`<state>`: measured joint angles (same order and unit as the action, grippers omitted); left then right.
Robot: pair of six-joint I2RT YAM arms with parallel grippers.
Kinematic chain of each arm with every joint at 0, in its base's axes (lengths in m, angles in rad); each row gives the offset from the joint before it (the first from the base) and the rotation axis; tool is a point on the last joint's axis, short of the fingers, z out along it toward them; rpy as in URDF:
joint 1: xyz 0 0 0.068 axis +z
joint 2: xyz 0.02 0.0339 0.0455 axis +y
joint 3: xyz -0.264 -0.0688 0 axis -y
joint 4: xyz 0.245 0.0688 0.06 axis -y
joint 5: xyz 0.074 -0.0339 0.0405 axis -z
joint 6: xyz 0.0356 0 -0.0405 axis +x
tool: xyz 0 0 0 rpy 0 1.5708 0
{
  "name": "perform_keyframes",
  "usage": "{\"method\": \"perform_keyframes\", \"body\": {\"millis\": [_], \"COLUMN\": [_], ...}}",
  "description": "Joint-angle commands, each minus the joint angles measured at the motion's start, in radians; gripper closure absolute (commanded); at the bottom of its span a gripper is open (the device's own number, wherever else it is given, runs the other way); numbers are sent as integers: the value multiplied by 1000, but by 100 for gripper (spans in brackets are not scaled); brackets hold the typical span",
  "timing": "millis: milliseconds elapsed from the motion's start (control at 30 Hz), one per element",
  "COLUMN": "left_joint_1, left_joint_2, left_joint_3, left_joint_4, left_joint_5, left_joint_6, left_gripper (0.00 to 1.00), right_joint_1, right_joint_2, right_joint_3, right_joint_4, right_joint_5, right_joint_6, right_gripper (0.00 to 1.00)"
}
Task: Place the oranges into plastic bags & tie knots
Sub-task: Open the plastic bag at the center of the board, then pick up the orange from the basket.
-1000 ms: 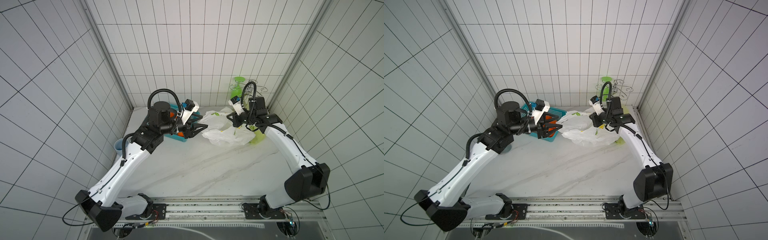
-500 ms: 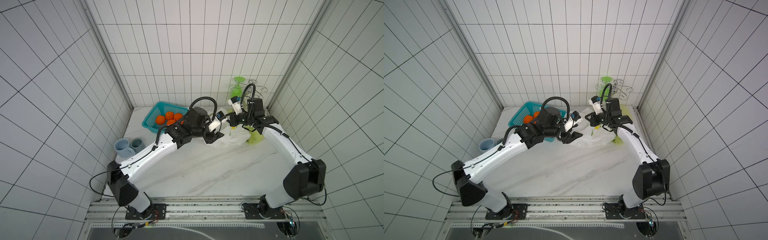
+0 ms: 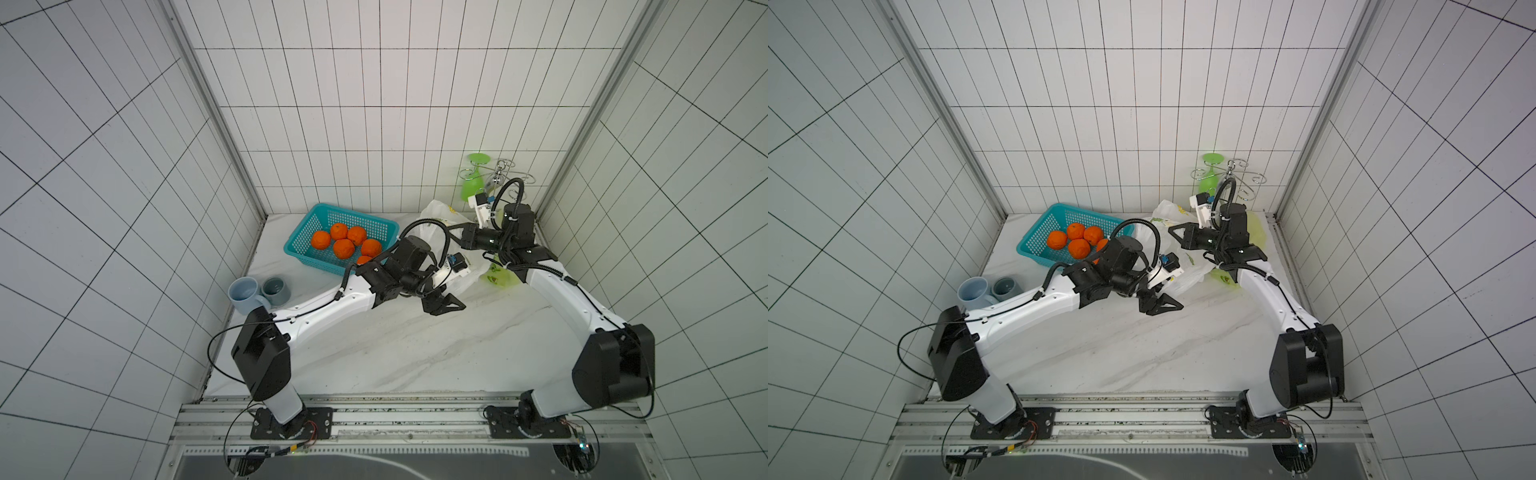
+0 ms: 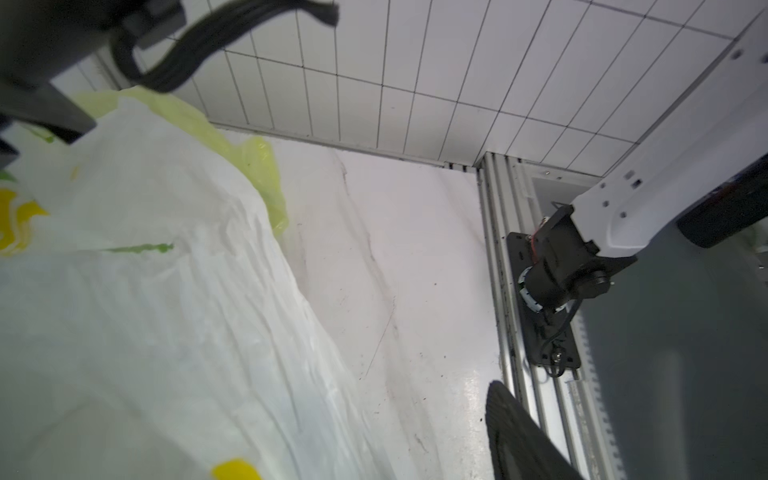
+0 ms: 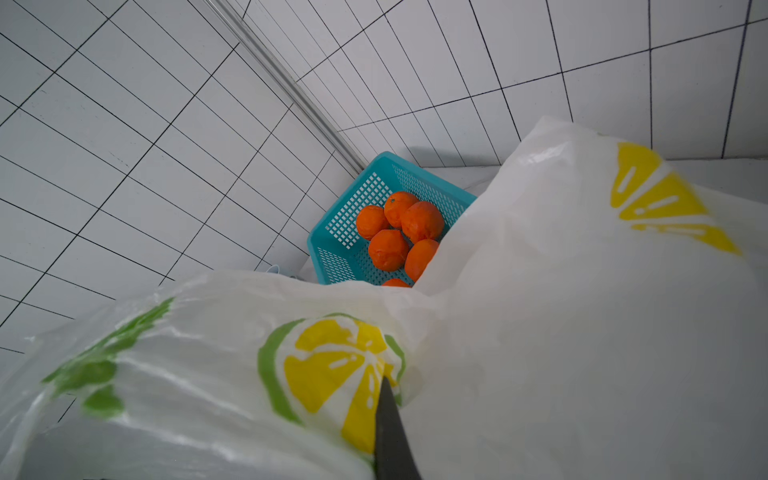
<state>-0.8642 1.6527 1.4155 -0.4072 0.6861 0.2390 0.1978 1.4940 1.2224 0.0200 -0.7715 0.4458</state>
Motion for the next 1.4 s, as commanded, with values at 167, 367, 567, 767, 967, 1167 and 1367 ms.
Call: {"method": "perform_keyframes", "body": {"millis": [167, 367, 567, 767, 967, 1167, 1367], "left_joint_1": [63, 288, 623, 821, 732, 649, 601], "left_joint_2": [-215, -336, -377, -312, -18, 261, 381], "left_joint_3": [-35, -7, -83, -198, -27, 210, 232], "left_joint_4": [-88, -191, -110, 144, -36, -336, -390], "left_joint_5": [212, 307, 543, 315, -369, -478, -493], "left_joint_6": [108, 88, -67, -262, 34, 104, 93], "left_gripper": [31, 15, 15, 19, 19, 20, 17], "right_joint_1": [-15, -21, -24, -29, -46, -53, -58], "right_joint_2": [2, -20, -28, -41, -71, -92, -90], "right_joint_3": [-21, -74, -67, -39, -16, -43, -61], "right_joint_4": [-92, -119, -113, -101, -103, -103, -93], "right_joint_5": [63, 75, 40, 8, 15, 21, 10], "right_joint_6": [-199, -323, -304, -280, -278, -296, -292], "right_gripper": [99, 100, 100, 100, 100, 100, 100]}}
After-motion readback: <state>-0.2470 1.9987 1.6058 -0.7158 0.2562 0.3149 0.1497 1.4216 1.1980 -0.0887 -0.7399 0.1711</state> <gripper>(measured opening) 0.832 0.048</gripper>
